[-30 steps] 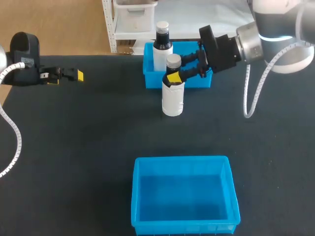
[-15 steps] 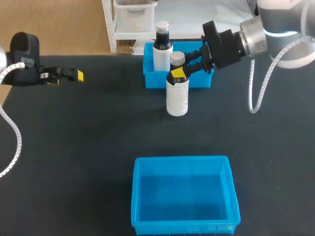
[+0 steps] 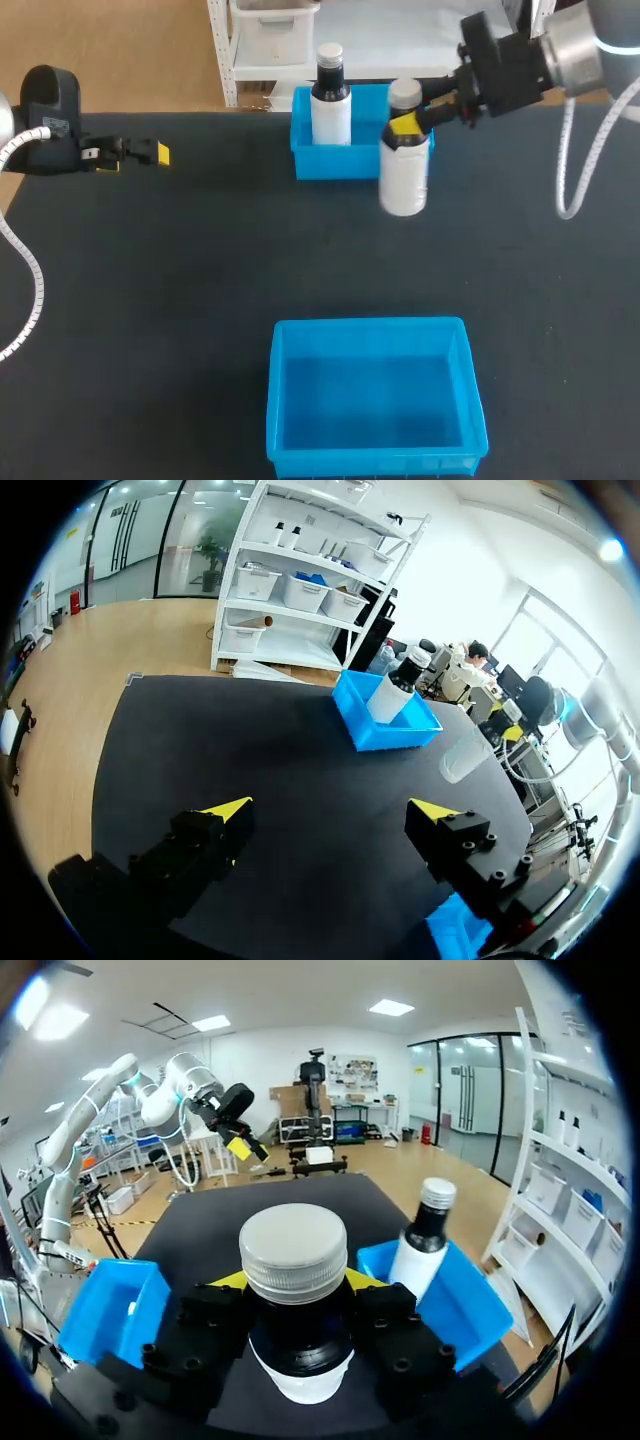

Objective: Pick up the bottle, and place it in the far bin if it is heavy, or in the near bin if it is light.

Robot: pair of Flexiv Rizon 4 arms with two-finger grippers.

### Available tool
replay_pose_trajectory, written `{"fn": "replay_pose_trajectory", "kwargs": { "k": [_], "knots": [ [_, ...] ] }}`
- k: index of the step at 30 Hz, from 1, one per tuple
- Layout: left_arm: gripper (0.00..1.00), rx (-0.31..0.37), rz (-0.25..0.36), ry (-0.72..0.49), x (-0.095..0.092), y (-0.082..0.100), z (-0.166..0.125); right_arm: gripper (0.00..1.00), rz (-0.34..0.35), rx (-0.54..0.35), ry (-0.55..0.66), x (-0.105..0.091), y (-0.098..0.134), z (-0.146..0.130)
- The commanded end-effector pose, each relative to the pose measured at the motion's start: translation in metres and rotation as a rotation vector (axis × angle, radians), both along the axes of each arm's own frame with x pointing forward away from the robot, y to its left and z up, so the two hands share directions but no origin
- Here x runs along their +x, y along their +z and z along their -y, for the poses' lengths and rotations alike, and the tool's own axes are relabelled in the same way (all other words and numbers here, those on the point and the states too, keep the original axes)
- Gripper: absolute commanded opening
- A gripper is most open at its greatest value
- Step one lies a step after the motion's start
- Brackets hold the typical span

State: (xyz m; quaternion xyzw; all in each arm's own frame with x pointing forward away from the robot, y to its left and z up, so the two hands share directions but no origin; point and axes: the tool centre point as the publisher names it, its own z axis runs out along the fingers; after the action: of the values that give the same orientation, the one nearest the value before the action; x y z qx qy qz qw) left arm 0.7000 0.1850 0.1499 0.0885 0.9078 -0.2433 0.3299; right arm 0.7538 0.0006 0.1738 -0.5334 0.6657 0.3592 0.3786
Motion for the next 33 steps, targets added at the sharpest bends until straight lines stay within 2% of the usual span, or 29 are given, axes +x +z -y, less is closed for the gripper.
{"fn": "replay_pose_trajectory", "kwargs": {
  "k": [1,4,9,15,24,33],
  "knots": [
    [1.00,0.000,0.000,0.000,0.000,0.000,0.000,0.00,0.011,-0.007,-0.080,-0.004,0.016,0.043],
    [1.00,0.000,0.000,0.000,0.000,0.000,0.000,0.00,0.007,-0.010,-0.121,-0.004,0.024,0.073],
    [1.00,0.000,0.000,0.000,0.000,0.000,0.000,0.00,-0.005,-0.023,-0.168,-0.017,0.038,0.116],
    [1.00,0.000,0.000,0.000,0.000,0.000,0.000,0.00,-0.016,-0.014,-0.206,-0.037,0.056,0.146],
    [1.00,0.000,0.000,0.000,0.000,0.000,0.000,0.00,-0.005,0.007,-0.214,-0.078,0.083,0.155],
    [1.00,0.000,0.000,0.000,0.000,0.000,0.000,0.00,-0.007,0.019,-0.121,-0.130,0.097,0.132]
  ]
}}
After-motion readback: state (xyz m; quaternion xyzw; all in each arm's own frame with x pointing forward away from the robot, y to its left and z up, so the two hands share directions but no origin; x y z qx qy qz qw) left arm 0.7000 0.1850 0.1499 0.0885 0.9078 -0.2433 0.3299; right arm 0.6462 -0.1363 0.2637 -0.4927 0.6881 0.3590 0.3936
